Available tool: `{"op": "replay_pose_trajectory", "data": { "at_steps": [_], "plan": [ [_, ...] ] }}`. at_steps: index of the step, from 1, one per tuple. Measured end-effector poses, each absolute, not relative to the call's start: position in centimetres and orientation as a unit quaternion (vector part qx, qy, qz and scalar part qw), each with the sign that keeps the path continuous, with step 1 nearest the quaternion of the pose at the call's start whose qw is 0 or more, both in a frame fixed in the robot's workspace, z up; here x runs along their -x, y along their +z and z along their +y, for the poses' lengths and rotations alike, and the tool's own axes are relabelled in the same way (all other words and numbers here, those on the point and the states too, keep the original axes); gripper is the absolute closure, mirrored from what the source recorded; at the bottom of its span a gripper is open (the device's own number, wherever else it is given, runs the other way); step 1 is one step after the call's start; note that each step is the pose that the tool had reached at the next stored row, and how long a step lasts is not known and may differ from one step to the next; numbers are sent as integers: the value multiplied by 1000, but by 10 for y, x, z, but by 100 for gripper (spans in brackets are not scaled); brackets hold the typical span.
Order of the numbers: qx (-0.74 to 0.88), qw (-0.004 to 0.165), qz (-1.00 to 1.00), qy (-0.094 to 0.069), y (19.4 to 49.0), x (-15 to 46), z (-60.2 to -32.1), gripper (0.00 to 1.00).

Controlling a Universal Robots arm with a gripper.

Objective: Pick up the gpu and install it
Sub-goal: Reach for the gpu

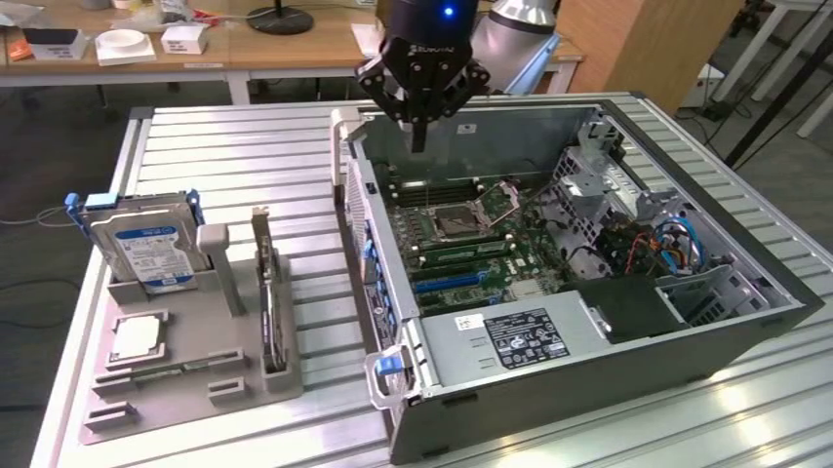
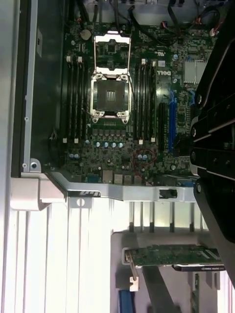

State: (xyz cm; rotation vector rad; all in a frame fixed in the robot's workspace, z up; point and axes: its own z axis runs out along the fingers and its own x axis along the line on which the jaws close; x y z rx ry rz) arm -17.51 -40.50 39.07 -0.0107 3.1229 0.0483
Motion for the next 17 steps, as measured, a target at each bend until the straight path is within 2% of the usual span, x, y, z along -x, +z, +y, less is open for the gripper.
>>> {"op": "replay_pose_trajectory", "data": {
  "at_steps": [17],
  "plan": [
    [13, 9, 1000, 16, 384, 223, -419, 89]
  ]
}}
